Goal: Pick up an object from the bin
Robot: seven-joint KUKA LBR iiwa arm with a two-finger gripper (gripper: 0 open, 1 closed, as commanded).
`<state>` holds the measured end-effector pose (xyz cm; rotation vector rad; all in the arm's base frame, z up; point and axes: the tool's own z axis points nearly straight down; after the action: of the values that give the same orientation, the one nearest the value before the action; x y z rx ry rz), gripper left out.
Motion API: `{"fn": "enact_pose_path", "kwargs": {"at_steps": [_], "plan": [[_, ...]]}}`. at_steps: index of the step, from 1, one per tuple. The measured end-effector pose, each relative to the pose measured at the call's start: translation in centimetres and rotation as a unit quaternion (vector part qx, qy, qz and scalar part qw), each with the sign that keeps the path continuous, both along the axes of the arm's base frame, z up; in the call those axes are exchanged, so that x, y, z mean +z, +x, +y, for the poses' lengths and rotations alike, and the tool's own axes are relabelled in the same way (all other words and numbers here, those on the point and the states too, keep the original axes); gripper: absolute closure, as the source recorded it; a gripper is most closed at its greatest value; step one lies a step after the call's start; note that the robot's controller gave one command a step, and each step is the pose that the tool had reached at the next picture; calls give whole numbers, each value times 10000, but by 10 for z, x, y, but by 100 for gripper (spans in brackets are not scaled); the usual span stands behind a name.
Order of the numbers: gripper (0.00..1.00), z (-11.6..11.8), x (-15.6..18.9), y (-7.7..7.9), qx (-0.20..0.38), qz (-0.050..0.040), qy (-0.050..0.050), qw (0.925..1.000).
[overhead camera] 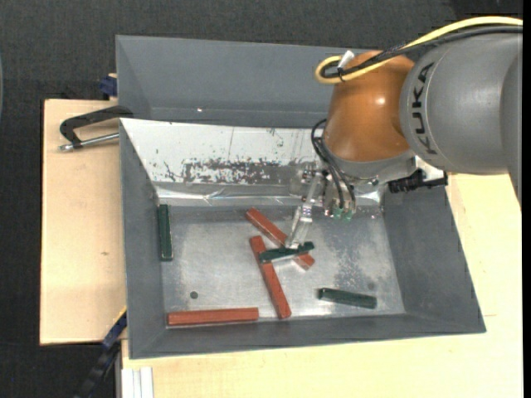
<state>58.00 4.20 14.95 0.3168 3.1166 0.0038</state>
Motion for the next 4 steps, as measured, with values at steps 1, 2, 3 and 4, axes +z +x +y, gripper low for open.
{"fn": "enact_pose_path", "kwargs": {"at_steps": [1, 2, 3, 4], "plan": [[0, 9, -44, 3, -557, 12, 7, 9984], [100, 14, -74, 9, -760, -3, 12, 9971], [100, 14, -74, 9, -760, -4, 12, 9971], [100, 14, -71, 8, -760, 4, 9, 9971]]}}
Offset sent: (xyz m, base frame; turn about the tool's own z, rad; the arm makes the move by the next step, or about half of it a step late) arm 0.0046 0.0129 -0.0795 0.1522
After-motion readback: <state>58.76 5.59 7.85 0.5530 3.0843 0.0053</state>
